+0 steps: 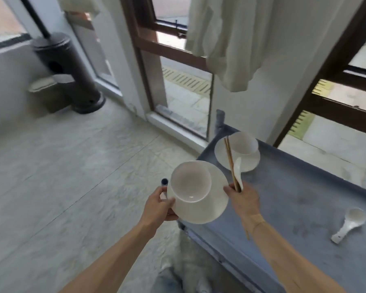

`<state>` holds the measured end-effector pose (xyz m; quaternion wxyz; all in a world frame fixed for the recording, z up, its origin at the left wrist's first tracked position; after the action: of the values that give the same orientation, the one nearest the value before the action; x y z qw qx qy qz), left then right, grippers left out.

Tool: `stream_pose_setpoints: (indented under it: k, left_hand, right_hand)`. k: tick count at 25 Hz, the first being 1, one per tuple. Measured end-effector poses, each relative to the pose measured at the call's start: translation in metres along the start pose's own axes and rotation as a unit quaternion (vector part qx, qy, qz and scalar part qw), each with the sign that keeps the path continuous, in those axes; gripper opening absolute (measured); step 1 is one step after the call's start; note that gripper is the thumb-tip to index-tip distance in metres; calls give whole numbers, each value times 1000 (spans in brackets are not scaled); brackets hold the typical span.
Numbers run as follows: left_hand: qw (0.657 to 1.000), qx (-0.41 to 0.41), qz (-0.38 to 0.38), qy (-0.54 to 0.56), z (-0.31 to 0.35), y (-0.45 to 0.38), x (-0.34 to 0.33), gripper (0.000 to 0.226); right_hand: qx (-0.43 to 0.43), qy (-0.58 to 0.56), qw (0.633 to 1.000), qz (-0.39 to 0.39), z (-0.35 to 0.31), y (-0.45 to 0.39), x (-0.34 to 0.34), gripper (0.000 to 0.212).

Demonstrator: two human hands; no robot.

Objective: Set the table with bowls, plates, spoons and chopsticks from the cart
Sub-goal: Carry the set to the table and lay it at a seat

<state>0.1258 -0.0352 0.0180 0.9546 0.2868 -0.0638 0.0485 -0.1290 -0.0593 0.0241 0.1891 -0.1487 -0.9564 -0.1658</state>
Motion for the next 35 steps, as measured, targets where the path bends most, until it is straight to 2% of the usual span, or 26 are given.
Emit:
stream_pose_setpoints:
  k: [9, 16, 22, 27, 32, 35]
  left_hand:
    - [979, 21, 189, 73, -51, 57, 164, 22]
    - [947, 32, 306, 89, -99, 120, 316, 21]
    - [912, 47, 393, 111, -144, 169, 418, 19]
    - [864, 68, 471, 163, -181, 210, 459, 20]
    - [802, 84, 550, 218, -213, 254, 460, 19]
    - [745, 107, 610, 248, -234, 285, 443, 20]
  right_hand:
    - [120, 51, 973, -189, -77, 60, -161, 17]
    - [177, 85, 927, -321, -132, 155, -316, 15]
    - [224, 101, 883, -400, -165, 233, -428, 14]
    - [269, 128, 829, -473, -183, 291, -497, 17]
    - [308, 154, 759, -552, -188, 343, -545, 16]
    - [345, 177, 690, -611, -183, 384, -562, 17]
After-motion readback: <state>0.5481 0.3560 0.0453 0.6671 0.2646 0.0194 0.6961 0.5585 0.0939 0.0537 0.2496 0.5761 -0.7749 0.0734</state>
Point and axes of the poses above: each hand's wrist, its own y-axis away from the middle knuckle, its own x-axis out of the back of the hand, z = x × y, the point moved 2 cm from there along -y, towards the middle knuckle, and after that the axes turned 3 degrees about x, right-handed, at the moved point
